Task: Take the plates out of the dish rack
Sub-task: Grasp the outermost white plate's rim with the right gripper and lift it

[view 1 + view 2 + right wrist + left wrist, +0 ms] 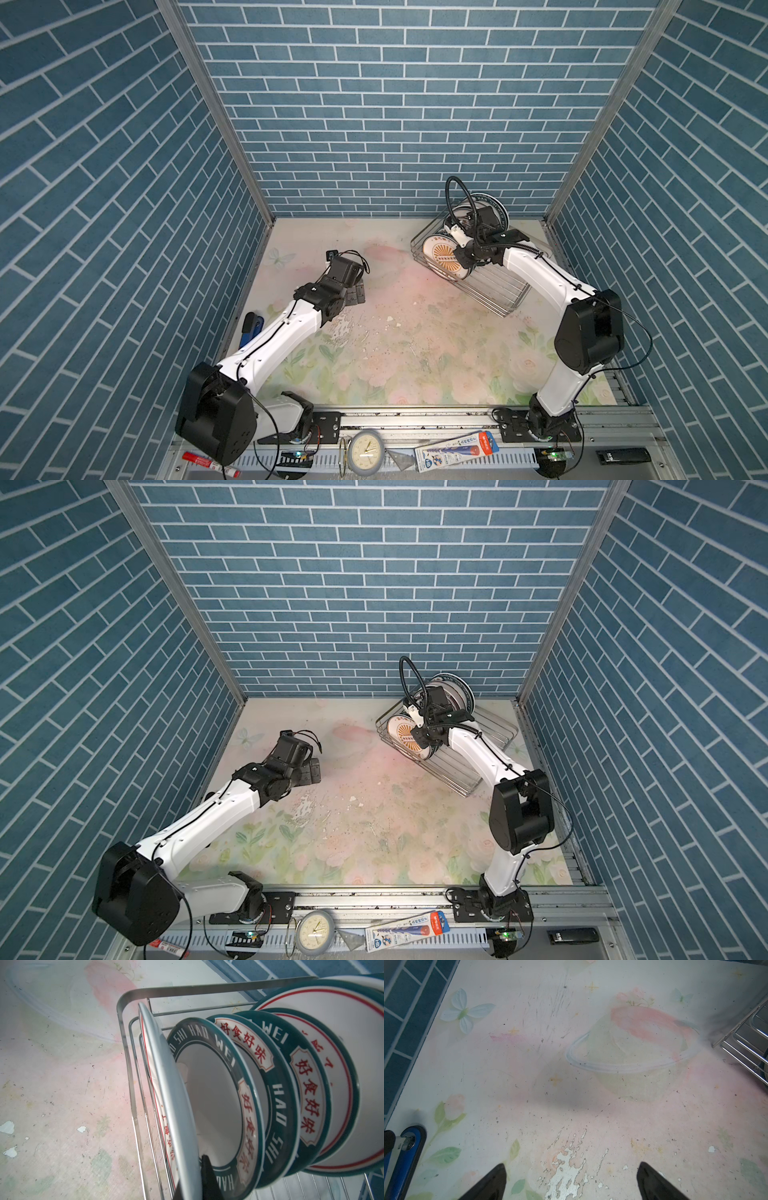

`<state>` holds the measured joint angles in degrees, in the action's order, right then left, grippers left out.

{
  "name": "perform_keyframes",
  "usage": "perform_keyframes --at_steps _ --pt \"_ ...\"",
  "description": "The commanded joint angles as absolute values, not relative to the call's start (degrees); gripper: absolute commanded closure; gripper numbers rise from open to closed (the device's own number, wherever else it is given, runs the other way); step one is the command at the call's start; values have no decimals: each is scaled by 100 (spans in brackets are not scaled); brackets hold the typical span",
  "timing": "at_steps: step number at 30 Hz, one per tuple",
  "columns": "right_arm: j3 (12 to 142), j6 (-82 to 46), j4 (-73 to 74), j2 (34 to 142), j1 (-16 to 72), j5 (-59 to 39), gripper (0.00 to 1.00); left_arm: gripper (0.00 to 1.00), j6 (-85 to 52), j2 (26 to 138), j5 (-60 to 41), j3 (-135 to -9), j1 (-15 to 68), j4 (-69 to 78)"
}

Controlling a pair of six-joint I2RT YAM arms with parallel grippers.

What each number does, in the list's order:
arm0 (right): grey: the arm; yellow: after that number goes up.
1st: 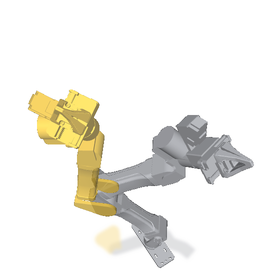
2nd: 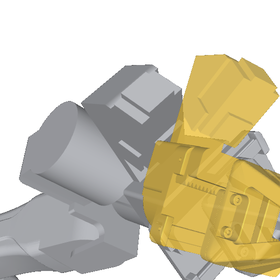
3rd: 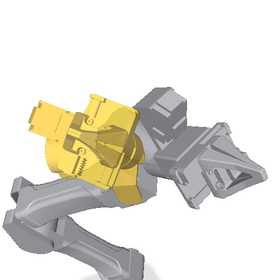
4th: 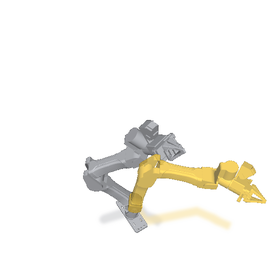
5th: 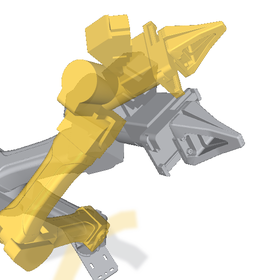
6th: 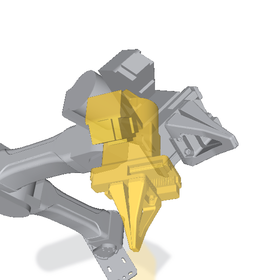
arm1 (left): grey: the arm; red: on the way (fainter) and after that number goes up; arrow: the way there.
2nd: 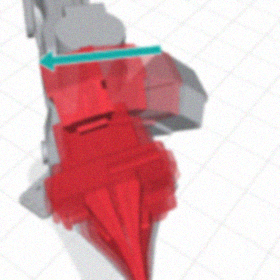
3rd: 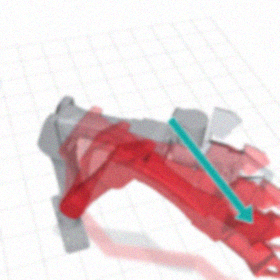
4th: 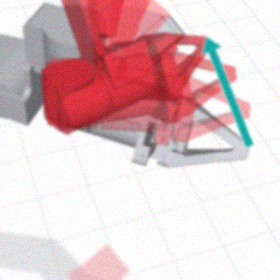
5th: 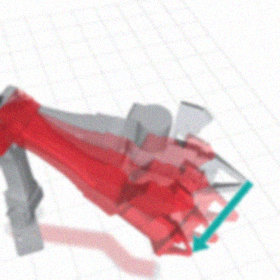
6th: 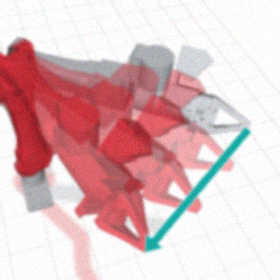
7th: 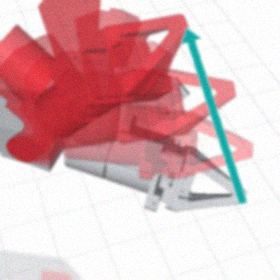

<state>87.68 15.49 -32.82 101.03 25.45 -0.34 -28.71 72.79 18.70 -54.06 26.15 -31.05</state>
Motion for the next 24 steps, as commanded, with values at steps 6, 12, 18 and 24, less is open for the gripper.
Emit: perform_keyframes --at_steps 6,12,18,24 --pt "8714 1313 -3090 9915 2553 51 100 1 -2924 7284 1938 -5396 2592 -3012" --pt "8446 1289 -2833 9474 2558 386 100 1 -2986 7382 2093 -5345 2588 -2989" --pt "8129 1402 -2431 9076 2558 743 100 1 -3054 7519 2006 -5399 2588 -2962" --pt "7795 1445 -1819 8709 2558 852 100 1 -3106 7731 2026 -5528 2592 -3067"
